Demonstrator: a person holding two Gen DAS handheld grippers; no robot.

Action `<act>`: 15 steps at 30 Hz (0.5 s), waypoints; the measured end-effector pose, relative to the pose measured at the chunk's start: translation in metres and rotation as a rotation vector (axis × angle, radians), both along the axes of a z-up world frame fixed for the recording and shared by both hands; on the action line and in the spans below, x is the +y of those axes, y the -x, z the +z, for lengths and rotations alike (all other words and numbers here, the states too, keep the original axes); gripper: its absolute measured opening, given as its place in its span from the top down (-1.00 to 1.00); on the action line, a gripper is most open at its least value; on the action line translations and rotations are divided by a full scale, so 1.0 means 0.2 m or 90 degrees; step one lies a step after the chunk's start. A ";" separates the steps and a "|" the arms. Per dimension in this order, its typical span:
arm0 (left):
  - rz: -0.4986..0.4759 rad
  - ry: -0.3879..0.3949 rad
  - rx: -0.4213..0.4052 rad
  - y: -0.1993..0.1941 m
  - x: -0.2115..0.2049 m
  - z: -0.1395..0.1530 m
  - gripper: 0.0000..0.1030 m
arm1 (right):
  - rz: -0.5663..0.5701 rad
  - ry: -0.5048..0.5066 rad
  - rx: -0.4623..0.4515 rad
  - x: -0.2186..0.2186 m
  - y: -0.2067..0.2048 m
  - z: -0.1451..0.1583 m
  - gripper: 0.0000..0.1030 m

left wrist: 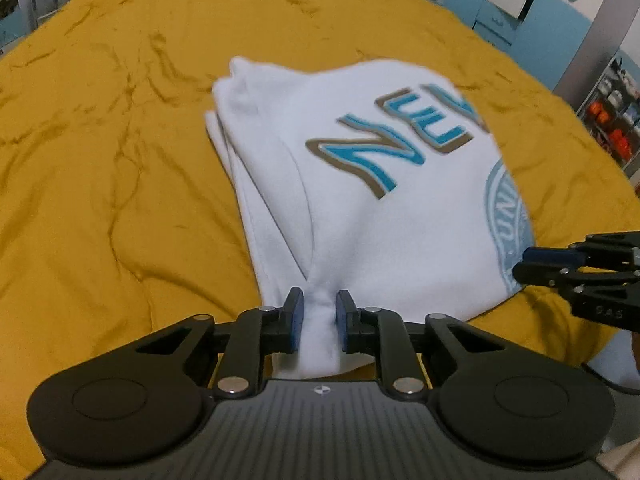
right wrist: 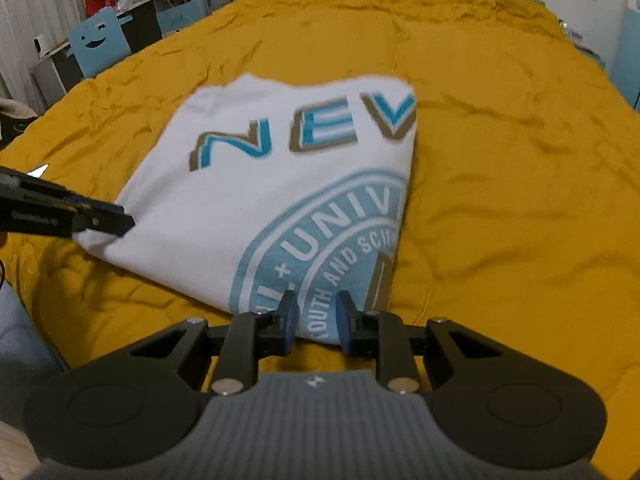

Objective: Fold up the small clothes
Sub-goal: 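Fold the held edge over the bundle with both grippers and lower it, then open both grippers and withdraw them from the folded sweatshirt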

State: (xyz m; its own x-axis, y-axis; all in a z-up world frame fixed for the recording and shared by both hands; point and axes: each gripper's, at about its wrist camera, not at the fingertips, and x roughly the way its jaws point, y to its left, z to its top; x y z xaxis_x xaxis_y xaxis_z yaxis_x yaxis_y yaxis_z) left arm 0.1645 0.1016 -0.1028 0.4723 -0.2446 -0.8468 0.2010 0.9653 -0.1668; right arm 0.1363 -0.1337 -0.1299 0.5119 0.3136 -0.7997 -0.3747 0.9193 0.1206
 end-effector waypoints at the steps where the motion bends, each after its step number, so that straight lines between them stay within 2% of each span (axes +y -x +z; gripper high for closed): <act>1: 0.007 0.006 0.004 -0.01 0.01 0.00 0.57 | 0.000 -0.002 0.001 0.00 0.00 -0.02 0.67; 5: -0.001 0.010 -0.002 -0.02 0.02 0.08 0.57 | -0.004 -0.013 0.006 -0.02 -0.02 0.00 0.67; 9: 0.004 0.053 -0.036 -0.04 0.06 0.19 0.57 | -0.004 -0.057 0.016 -0.06 -0.07 0.07 0.56; 12: 0.033 0.076 -0.063 -0.11 0.11 0.25 0.57 | -0.026 -0.103 0.014 -0.11 -0.16 0.14 0.32; 15: 0.085 0.090 -0.074 -0.23 0.16 0.26 0.57 | -0.056 -0.141 0.015 -0.15 -0.28 0.18 0.26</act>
State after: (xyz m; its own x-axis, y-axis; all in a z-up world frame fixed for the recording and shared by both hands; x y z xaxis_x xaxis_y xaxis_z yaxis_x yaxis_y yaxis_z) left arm 0.2101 0.1334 -0.0505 0.6008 -0.2863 -0.7464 0.0986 0.9531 -0.2862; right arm 0.1917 -0.1635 -0.0931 0.5276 0.4378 -0.7280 -0.2886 0.8984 0.3311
